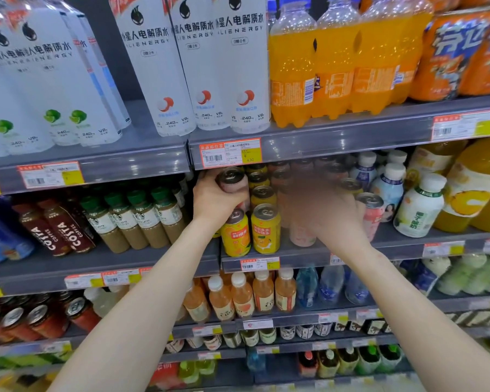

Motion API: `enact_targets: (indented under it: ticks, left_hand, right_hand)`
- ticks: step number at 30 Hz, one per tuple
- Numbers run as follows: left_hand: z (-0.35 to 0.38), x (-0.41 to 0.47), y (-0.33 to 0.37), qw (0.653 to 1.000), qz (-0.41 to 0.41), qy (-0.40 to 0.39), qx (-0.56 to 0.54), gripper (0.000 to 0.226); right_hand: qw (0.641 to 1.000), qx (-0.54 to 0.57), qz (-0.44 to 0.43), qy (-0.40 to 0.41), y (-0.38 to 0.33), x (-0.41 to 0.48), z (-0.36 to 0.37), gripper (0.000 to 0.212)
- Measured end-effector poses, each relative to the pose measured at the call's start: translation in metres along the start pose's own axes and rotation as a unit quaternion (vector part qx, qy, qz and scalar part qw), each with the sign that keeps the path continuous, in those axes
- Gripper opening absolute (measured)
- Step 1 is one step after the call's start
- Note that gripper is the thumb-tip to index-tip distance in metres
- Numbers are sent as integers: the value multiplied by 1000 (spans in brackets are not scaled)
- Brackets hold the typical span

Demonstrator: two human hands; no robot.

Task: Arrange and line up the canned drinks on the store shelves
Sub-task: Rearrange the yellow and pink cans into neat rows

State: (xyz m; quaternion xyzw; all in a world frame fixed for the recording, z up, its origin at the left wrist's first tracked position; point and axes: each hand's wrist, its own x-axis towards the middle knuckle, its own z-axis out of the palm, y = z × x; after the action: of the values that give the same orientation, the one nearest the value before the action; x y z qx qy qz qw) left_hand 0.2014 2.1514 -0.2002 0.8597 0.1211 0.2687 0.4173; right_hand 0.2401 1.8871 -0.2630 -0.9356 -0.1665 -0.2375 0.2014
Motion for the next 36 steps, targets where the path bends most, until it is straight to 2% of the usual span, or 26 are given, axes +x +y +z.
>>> enact_targets:
  ticks: [4, 10, 15, 18, 26, 30, 36]
  left_hand:
    - [2, -10, 0, 999, 29, 31, -3, 66]
    - [2, -26, 1, 990, 124, 71, 3, 57]
    - [13, -44, 5, 980, 175, 98, -4, 63]
    - [18, -49, 17, 970, 226, 86, 24, 65]
    - [39, -61, 44, 952, 291, 80, 61, 61]
    - [49, -76, 63, 951, 304, 52, 38, 65]
    - [58, -95, 94, 961, 274, 10, -29, 68]
  right_hand:
    - [1000, -2, 2, -9, 1, 0, 1, 57]
    - [999, 11, 13, -27, 2, 2, 0, 61]
    - [994, 101, 20, -18, 3, 4, -9, 59]
    - [987, 154, 48, 16, 9, 8, -16, 50]
    - [973, 169, 147, 54, 38, 25, -35, 46]
    - [956, 182, 228, 10, 55, 35, -44, 54]
    - [942, 224, 247, -30, 76, 42, -46, 44]
